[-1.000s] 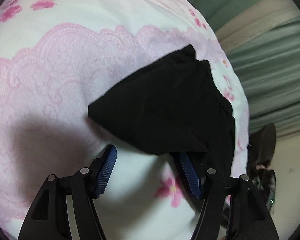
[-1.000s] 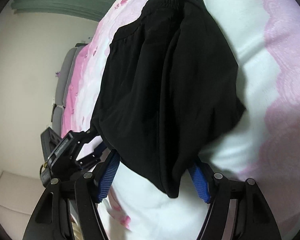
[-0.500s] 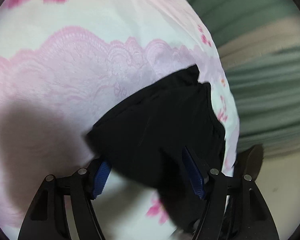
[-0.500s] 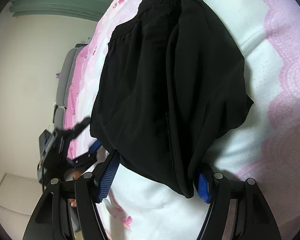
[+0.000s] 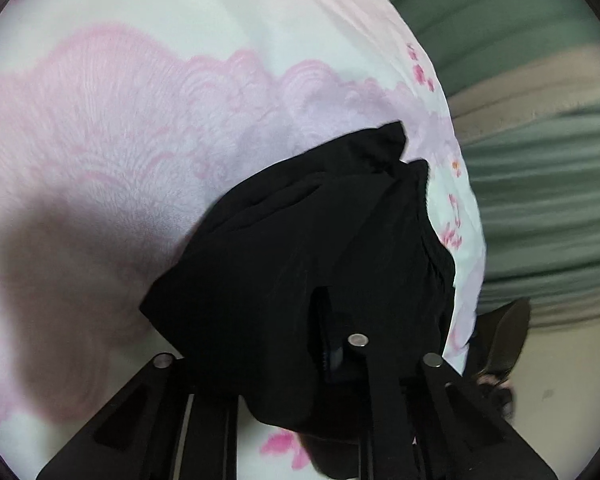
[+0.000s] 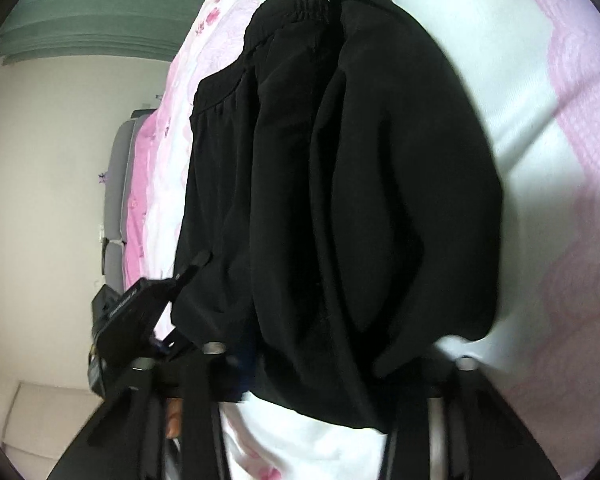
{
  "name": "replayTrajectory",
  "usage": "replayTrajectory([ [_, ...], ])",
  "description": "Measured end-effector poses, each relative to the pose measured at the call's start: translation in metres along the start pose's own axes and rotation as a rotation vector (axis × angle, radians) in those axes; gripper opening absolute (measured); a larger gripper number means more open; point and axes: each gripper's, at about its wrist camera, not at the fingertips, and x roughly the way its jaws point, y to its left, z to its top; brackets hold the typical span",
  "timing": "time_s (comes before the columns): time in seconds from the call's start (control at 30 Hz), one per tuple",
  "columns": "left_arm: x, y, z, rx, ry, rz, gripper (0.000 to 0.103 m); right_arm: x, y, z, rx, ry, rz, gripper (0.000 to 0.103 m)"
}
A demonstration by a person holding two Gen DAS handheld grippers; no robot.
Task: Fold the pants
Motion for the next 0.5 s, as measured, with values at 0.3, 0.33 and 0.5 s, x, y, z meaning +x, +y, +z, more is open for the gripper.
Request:
replayTrajectory([
  [0.3,-0.078,-0.054,-0.042,0.125,-0.045,0.123,0.011,-0.083,0.035,-0.002,-0.124,0.032,0.049,0.012],
  [0.33,-0.09,-0.059,-0.051,0.124,-0.055,0.128,0.011,-0.097,0.042,-0.005,-0.15,0.032,0.055,0.012],
  [0.5,-0.147,-0.078,-0.098,0.118,-0.117,0.122,0.01,-0.149,0.069,-0.025,-0.234,0.046,0.079,0.011],
])
